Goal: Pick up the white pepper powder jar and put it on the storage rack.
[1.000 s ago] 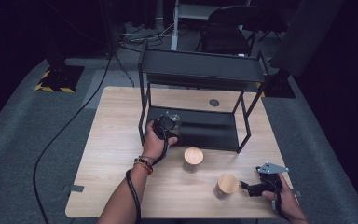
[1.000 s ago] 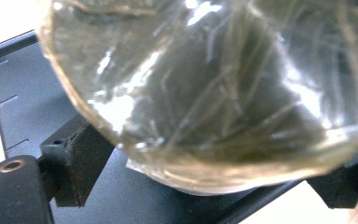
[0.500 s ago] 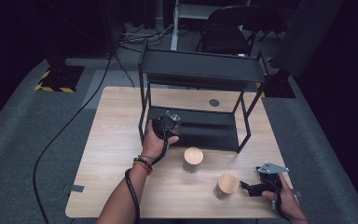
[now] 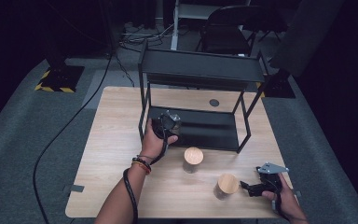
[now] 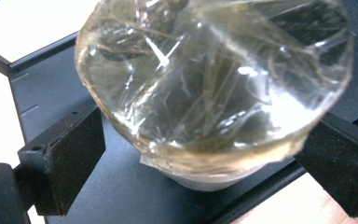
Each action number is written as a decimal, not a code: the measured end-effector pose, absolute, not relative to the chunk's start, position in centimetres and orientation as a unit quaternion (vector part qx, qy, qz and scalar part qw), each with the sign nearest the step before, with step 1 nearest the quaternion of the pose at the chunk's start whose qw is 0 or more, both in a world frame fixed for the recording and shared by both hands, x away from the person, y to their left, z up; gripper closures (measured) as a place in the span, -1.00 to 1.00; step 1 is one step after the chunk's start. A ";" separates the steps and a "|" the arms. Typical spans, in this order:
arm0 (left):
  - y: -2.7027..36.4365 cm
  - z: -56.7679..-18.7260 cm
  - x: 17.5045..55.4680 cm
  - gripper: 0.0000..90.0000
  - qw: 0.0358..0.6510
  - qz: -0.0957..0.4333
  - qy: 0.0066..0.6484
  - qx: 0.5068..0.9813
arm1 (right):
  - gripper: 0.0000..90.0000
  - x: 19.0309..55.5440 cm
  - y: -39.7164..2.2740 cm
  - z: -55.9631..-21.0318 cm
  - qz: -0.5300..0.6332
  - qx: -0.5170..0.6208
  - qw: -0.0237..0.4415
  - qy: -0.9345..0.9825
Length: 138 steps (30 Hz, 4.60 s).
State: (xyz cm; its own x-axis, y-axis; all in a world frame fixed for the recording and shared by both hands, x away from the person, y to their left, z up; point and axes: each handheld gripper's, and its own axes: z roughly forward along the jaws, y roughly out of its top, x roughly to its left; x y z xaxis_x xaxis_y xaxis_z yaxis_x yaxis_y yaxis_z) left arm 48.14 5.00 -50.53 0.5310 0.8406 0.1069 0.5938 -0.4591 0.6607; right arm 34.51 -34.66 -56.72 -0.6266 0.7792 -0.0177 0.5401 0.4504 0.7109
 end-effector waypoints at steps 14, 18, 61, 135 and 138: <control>5.3 -49.4 46.7 -0.92 0.270 0.247 0.405 0.838 | -1.00 34.5 -34.7 -56.7 0.344 0.396 0.174 0.834; 5.6 -48.9 46.3 -0.92 0.262 0.257 0.395 0.842 | -1.00 34.5 -34.7 -56.7 0.344 0.396 0.174 0.834; 10.2 -49.1 37.9 -0.93 0.251 0.306 0.328 0.858 | -1.00 34.5 -34.7 -56.7 0.344 0.396 0.174 0.834; 19.1 -56.6 31.8 -0.95 0.302 0.220 0.406 0.834 | -1.00 34.5 -34.7 -56.7 0.344 0.395 0.174 0.834; 19.4 -56.7 31.8 -0.95 0.309 0.211 0.412 0.831 | -1.00 34.5 -34.7 -56.7 0.344 0.395 0.174 0.834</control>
State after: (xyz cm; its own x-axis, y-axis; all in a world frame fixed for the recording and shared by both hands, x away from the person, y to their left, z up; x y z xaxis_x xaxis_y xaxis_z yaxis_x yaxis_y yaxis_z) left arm 31.80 19.39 -56.70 0.5720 0.8145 0.0966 0.5532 -0.4700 0.6878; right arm 34.50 -34.67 -56.72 -0.6275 0.7784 -0.0178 0.5394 0.4511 0.7111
